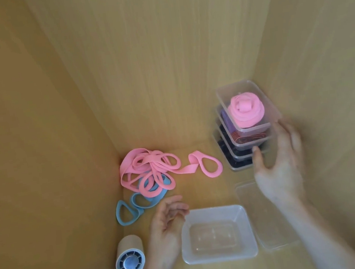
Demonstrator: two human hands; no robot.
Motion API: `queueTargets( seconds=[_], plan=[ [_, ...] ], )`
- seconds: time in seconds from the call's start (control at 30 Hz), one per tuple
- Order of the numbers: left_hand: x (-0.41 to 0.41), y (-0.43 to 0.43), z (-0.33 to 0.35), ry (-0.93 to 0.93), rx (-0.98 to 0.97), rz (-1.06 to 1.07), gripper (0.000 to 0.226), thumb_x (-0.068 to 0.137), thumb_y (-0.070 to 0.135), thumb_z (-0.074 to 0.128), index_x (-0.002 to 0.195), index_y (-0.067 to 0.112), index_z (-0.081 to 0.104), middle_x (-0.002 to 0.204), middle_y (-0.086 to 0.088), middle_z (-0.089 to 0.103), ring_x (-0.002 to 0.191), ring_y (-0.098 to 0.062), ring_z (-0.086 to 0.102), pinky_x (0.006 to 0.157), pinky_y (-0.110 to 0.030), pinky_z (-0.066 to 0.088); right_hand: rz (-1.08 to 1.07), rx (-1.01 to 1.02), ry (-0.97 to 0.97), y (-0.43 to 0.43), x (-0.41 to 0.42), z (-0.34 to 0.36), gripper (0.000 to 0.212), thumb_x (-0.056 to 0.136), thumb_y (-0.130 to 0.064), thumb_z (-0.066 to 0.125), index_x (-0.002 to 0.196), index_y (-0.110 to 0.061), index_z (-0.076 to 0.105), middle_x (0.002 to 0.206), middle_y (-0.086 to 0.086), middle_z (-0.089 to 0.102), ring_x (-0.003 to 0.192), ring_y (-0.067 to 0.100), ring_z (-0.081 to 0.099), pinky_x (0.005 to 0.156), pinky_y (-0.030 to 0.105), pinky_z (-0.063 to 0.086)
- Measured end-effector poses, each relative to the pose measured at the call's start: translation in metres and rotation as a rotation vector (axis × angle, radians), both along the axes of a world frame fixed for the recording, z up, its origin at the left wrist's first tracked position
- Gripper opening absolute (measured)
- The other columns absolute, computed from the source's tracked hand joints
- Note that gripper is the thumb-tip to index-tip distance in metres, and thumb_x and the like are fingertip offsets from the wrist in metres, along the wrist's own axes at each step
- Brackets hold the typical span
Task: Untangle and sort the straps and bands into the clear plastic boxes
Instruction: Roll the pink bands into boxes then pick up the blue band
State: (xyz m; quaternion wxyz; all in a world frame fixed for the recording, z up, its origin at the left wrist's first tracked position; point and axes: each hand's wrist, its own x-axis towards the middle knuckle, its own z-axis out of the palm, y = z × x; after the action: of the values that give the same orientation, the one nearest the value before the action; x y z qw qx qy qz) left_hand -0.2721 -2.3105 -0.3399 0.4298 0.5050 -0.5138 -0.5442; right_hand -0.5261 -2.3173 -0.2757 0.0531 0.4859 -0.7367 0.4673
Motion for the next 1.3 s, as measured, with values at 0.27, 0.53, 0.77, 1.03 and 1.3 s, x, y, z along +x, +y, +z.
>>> queueTargets(
  seconds=[0.27, 0.53, 0.77, 1.03, 1.3],
  plan=[
    [0.005, 0.014, -0.006, -0.352, -0.155, -0.114, 0.036, 0.089, 0.012, 0.052, 0.118, 0.028, 0.064, 0.125, 0.018, 0.062, 0.126, -0.004, 0.054, 0.107, -0.023, 0.040, 0.298, 0.011, -0.077, 0.011, 0.047, -0.038, 0.022, 0.082, -0.013, 0.054, 0.100, -0.010, 0.065, 0.103, 0.000, 0.057, 0.093, 0.016, 0.059, 0.085, 0.020, 0.041],
    [0.014, 0.007, -0.034, -0.748, -0.342, -0.321, 0.060, 0.084, 0.000, 0.041, 0.137, 0.022, 0.058, 0.145, 0.012, 0.049, 0.138, -0.001, 0.036, 0.116, -0.018, 0.028, 0.553, 0.292, -0.020, -0.019, 0.073, -0.090, 0.014, 0.081, -0.005, 0.063, 0.090, -0.015, 0.065, 0.095, -0.006, 0.057, 0.088, 0.017, 0.060, 0.078, 0.038, 0.053],
    [0.025, 0.011, -0.030, -0.768, -0.290, -0.272, 0.055, 0.088, 0.001, 0.043, 0.139, 0.017, 0.056, 0.145, 0.008, 0.048, 0.137, -0.001, 0.034, 0.112, -0.007, 0.021, 0.671, 0.519, -0.008, -0.055, 0.115, -0.086, 0.014, 0.085, -0.012, 0.068, 0.098, -0.015, 0.070, 0.104, 0.001, 0.062, 0.102, 0.022, 0.061, 0.087, 0.035, 0.049],
    [0.032, 0.018, -0.009, -0.691, -0.304, -0.214, 0.053, 0.091, 0.011, 0.051, 0.140, 0.031, 0.049, 0.138, 0.026, 0.041, 0.137, 0.006, 0.030, 0.111, -0.010, 0.025, 0.686, 0.847, 0.188, -0.116, 0.149, -0.094, 0.044, 0.089, -0.031, 0.072, 0.126, -0.017, 0.054, 0.131, 0.009, 0.047, 0.119, 0.033, 0.053, 0.094, 0.039, 0.045],
    [0.026, -0.040, 0.000, -0.904, -0.239, 0.053, 0.033, 0.083, 0.013, 0.052, 0.112, 0.017, 0.068, 0.116, -0.002, 0.063, 0.114, -0.022, 0.055, 0.096, -0.032, 0.044, 0.659, 0.746, -0.030, -0.117, 0.126, -0.091, 0.008, 0.091, -0.023, 0.066, 0.098, -0.020, 0.067, 0.112, 0.004, 0.058, 0.099, 0.026, 0.061, 0.086, 0.039, 0.051]
  ],
)
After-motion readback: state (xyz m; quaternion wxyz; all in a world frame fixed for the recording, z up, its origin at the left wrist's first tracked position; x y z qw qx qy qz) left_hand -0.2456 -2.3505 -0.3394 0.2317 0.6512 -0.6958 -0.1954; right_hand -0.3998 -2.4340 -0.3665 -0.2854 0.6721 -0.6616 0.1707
